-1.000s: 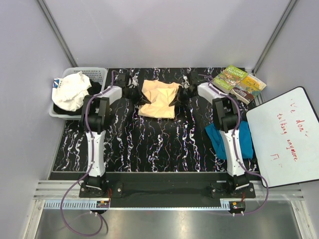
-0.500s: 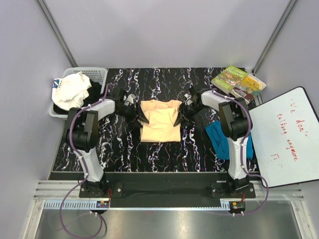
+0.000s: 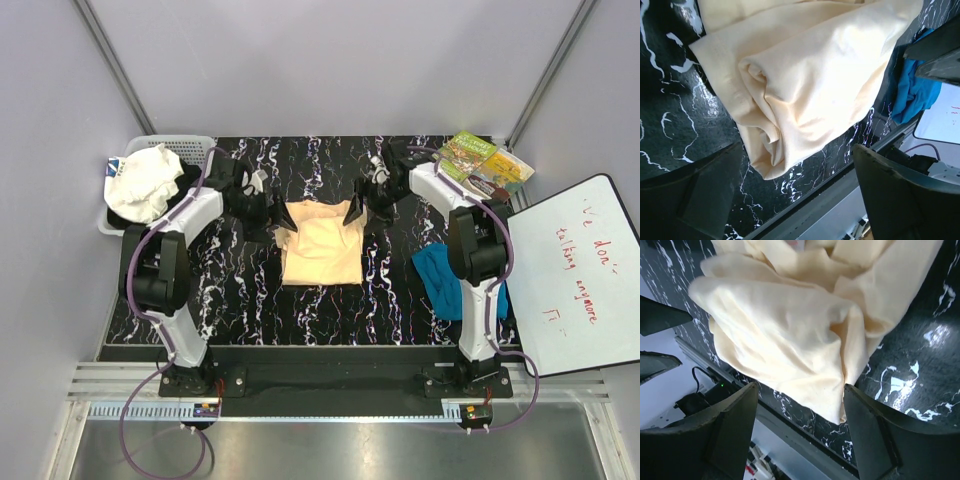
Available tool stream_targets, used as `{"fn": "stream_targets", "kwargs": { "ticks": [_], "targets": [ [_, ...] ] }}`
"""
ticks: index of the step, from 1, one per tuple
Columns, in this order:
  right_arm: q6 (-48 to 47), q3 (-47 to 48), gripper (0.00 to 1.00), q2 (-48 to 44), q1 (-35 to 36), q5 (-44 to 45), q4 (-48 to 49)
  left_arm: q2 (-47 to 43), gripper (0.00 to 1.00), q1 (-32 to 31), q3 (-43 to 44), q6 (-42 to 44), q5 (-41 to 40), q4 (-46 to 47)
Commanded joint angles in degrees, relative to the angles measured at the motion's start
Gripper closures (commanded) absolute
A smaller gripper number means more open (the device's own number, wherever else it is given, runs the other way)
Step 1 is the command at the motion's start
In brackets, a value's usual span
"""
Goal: Fold and stack the t-shirts
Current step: Smooth out wrinkles on the folded tshirt
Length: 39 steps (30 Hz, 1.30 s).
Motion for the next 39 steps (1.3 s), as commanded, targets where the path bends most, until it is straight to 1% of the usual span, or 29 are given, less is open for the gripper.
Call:
{"fn": "stream_targets", "kwargs": {
  "ticks": [1, 2, 3, 4, 6, 9, 15, 18, 19, 21, 25, 29, 30, 32, 33, 35, 36, 38, 39],
  "targets": [
    [-0.8, 6.5, 0.24, 3.5, -0.4, 3.1, -0.8, 2.3, 0.12, 0.2, 5.1, 3.1, -2.7, -0.1],
    [-0.9, 8.3, 0.24, 4.2, -0.5, 3.3, -0.9, 3.1, 0.16, 0.2, 5.9, 3.4, -2.9, -0.1],
    [-0.9, 9.1, 0.24, 4.8, -0.6, 4.0, -1.0, 4.5, 0.24, 0.2, 7.2, 3.5, -2.8, -0.1],
    [-0.9, 9.7, 0.24, 5.9, -0.7, 4.4, -1.0, 5.2, 0.28, 0.2, 7.9, 3.8, -3.0, 0.0],
    [-1.2, 11.4, 0.24, 6.8, -0.7, 5.4, -1.0, 7.3, 0.33, 0.2, 9.7, 3.9, -2.7, 0.0],
    [-1.6, 13.0, 0.24, 8.4, -0.8, 5.6, -1.3, 9.9, 0.34, 0.2, 11.9, 3.9, -2.5, 0.0],
    [-1.6, 13.7, 0.24, 8.9, -0.9, 6.2, -1.4, 12.4, 0.34, 0.2, 14.6, 3.4, -1.7, 0.8],
    [-1.0, 14.7, 0.25, 9.5, -0.9, 5.6, -1.4, 13.7, 0.48, 0.2, 15.3, 2.6, -0.7, 1.6],
    [-0.8, 14.9, 0.25, 9.6, -0.9, 5.3, -1.5, 14.0, 0.55, 0.2, 15.5, 2.1, -0.4, 2.0],
    [-0.3, 15.6, 0.25, 9.5, -0.9, 4.6, -1.5, 14.3, 0.63, 0.2, 15.7, 1.7, 0.0, 2.6],
    [0.0, 15.7, 0.25, 8.0, -1.0, 4.0, -1.9, 14.9, 0.68, 0.2, 16.0, 0.8, 1.1, 3.7],
    [0.0, 15.7, 0.26, 8.0, -0.9, 2.9, -2.0, 14.8, 0.78, 0.2, 16.0, 0.9, 1.2, 3.9],
    [0.1, 15.7, 0.26, 8.3, -0.9, 2.6, -2.0, 14.7, 0.85, 0.2, 15.8, 0.9, 1.2, 4.0],
    [0.2, 16.2, 0.28, 8.4, -0.9, 1.4, -1.9, 14.6, 0.94, 0.2, 15.9, 0.8, 1.3, 4.2],
    [0.4, 16.4, 0.33, 8.8, -0.9, 0.9, -1.9, 14.4, 1.0, 0.2, 15.9, 0.7, 1.2, 4.4],
    [0.8, 17.0, 0.38, 8.9, -0.9, -0.1, -1.6, 14.3, 1.0, 0.2, 16.1, 0.5, 1.2, 4.5],
    [1.4, 17.1, 0.43, 9.1, -0.9, -0.6, -1.3, 14.3, 1.0, 0.2, 16.2, 0.2, 1.3, 4.6],
    [1.9, 17.1, 0.48, 9.4, -0.8, -2.5, 0.5, 14.2, 1.0, 0.2, 16.4, -0.2, 1.3, 4.8],
    [2.3, 17.2, 0.48, 9.6, -0.8, -2.5, 0.9, 14.2, 1.0, 0.2, 16.4, -0.4, 1.5, 5.1]
  ]
}}
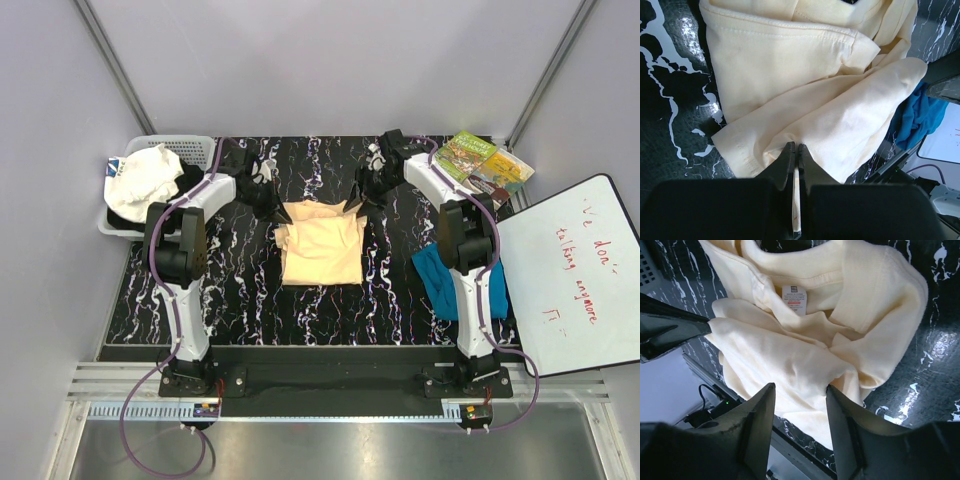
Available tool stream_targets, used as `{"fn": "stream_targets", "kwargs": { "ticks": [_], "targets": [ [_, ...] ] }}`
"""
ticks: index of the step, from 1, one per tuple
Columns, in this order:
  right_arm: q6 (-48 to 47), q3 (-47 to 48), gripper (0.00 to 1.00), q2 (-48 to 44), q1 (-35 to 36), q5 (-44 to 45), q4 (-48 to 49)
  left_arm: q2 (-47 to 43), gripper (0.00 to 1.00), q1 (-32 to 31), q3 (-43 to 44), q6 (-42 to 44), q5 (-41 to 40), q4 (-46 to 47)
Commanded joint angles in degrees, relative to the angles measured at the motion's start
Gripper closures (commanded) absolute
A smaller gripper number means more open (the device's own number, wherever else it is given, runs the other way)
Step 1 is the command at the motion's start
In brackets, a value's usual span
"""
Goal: Fold and stack the t-shirts
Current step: Smooth out wrinkles on the folded tshirt
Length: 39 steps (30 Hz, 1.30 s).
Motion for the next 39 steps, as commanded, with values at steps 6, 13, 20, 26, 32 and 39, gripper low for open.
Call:
{"fn": "stream_targets", "kwargs": {
  "ticks": [6, 13, 20, 26, 32, 39],
  "targets": [
    [2.0, 3.1, 0.72, 2.0, -0.1, -5.6, 3.9, -0.5, 1.0, 0.2, 3.9, -1.5, 2.1, 3.2],
    [1.8, 1.3, 1.0, -0.6, -0.1, -2.7, 4.4, -2.5, 1.0, 0.2, 3.6, -1.7, 1.8, 3.2],
    [0.0, -2.3, 1.0, -6.8, -0.1, -1.2, 4.8, -6.1, 1.0, 0.2, 4.0, -2.7, 2.1, 3.4],
    [0.2, -6.4, 1.0, -11.7, -0.1, -0.8, 9.8, -8.8, 1.0, 0.3, 5.2, -2.6, 1.2, 4.3],
    [1.0, -6.5, 1.0, -9.5, -0.1, 1.8, 11.6, -5.4, 1.0, 0.6, 7.6, -5.0, 2.0, 6.2],
    [2.7, -1.0, 1.0, -1.5, -0.3, 12.0, 13.6, 6.2, 1.0, 2.3, 14.9, -8.7, 1.6, 7.0]
  ]
}}
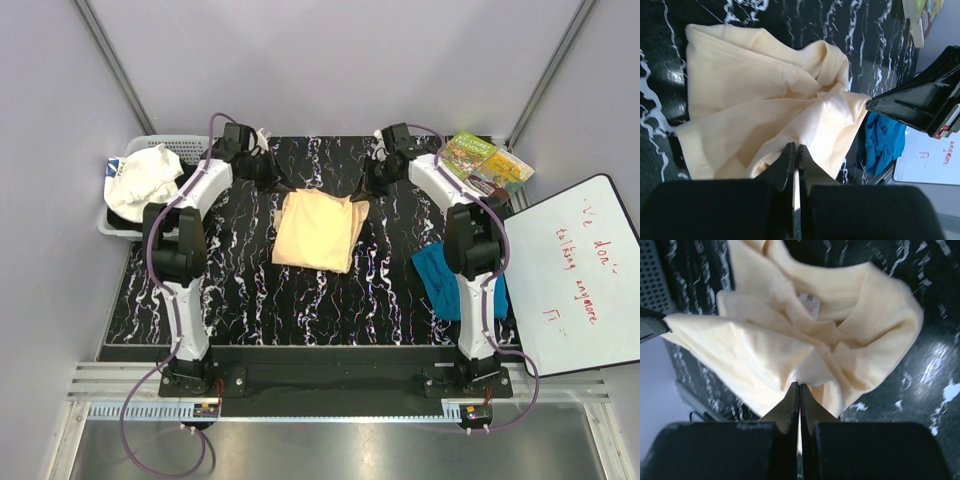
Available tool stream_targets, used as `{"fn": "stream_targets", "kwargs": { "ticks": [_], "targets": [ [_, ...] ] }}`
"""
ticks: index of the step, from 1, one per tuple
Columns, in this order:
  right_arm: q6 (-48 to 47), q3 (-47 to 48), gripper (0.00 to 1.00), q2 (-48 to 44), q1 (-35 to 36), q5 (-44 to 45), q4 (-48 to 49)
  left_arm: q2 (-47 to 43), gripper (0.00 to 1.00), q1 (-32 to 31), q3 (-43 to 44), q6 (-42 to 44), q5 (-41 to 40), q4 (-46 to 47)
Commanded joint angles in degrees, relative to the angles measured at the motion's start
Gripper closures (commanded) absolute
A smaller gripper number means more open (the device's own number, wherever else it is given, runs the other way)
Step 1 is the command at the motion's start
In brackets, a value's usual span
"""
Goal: Fold and stack the t-shirts
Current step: Smooth out wrinkles on the folded tshirt, then put the neatly folded tshirt into the corner of the board with the right arm
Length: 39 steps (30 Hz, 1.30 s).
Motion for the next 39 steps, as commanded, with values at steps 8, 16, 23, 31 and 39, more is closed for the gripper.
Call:
{"fn": "stream_targets", "kwargs": {
  "ticks": [8, 16, 23, 31, 39],
  "targets": [
    [3.3, 9.5, 0.98, 8.7, -0.1, 17.3, 2.0, 14.6, 0.67, 4.2, 13.1, -4.2, 3.7, 1.5],
    [1.8, -0.6, 0.76, -9.2, 0.5, 22.0, 2.7, -0.2, 0.01, 4.3, 2.6, -0.9, 4.2, 1.9],
    [3.8, -5.1, 0.93, -11.6, 2.9, 16.3, 3.5, -6.7, 0.25, 2.8, -6.3, 1.0, 7.6, 4.2],
    [8.1, 5.7, 1.0, 6.3, 7.1, -3.8, 3.2, 0.2, 1.0, 1.0, -8.5, -1.3, 15.4, 6.1],
    [8.3, 8.8, 1.0, 11.8, 7.2, 1.6, -3.0, 5.4, 1.0, 0.7, -10.7, -1.2, 13.5, 5.2]
  ]
}}
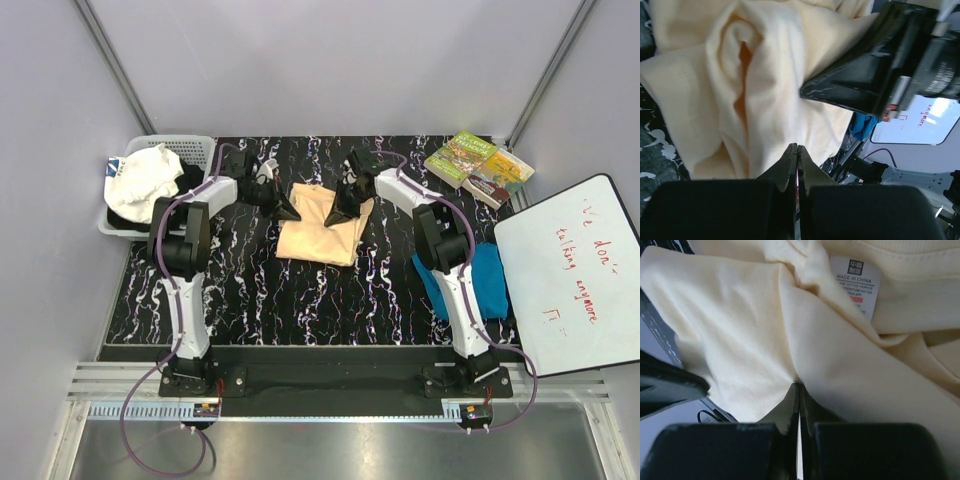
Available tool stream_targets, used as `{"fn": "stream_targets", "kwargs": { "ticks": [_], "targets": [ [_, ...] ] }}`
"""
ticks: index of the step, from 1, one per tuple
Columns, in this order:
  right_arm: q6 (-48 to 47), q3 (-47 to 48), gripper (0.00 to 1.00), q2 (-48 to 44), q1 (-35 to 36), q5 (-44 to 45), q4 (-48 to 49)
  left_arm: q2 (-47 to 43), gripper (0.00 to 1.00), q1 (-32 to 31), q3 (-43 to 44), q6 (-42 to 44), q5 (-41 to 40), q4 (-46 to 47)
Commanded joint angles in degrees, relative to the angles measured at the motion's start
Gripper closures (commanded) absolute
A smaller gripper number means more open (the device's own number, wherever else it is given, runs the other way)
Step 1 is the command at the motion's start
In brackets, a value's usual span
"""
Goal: Fold and stack the t-shirts
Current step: Put the neatly folded tshirt into the corner of the board with the right arm
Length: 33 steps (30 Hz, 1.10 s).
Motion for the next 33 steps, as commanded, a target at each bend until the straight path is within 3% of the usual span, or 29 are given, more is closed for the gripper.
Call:
{"fn": "stream_targets", "kwargs": {
  "ticks": [1, 12, 18, 22, 23, 26, 33],
  "targets": [
    [-0.5, 3.5, 1.0, -1.9, -0.5, 5.7, -6.1, 2.3, 1.0, 0.0, -0.8, 0.3, 0.9, 0.7],
    [-2.4, 5.6, 1.0, -1.6, -1.2, 15.7, -12.7, 6.6, 1.0, 0.0, 2.0, 5.3, -6.4, -6.0],
    [-6.5, 5.2, 0.99, -8.3, -0.4, 19.4, -11.1, -1.1, 1.0, 0.0, 2.0, 7.3, -5.4, -5.5],
    [-6.6, -3.1, 0.58, -19.5, -0.4, 22.8, -6.1, -8.5, 0.97, 0.0, 1.2, 9.5, -6.1, -5.8],
    [-6.3, -5.3, 0.36, -23.1, -0.6, 22.7, -4.9, -9.9, 0.9, 0.0, 0.3, 10.0, -7.1, -5.8],
    [-4.1, -14.9, 0.0, -27.9, -1.7, 22.2, -3.6, -13.7, 0.88, 0.1, -2.1, 10.6, -8.9, -6.2],
    [-0.7, -26.5, 0.0, -28.2, -2.5, 19.1, -0.7, -15.8, 0.91, 0.1, -7.8, 11.2, -8.5, -6.2]
  ]
}}
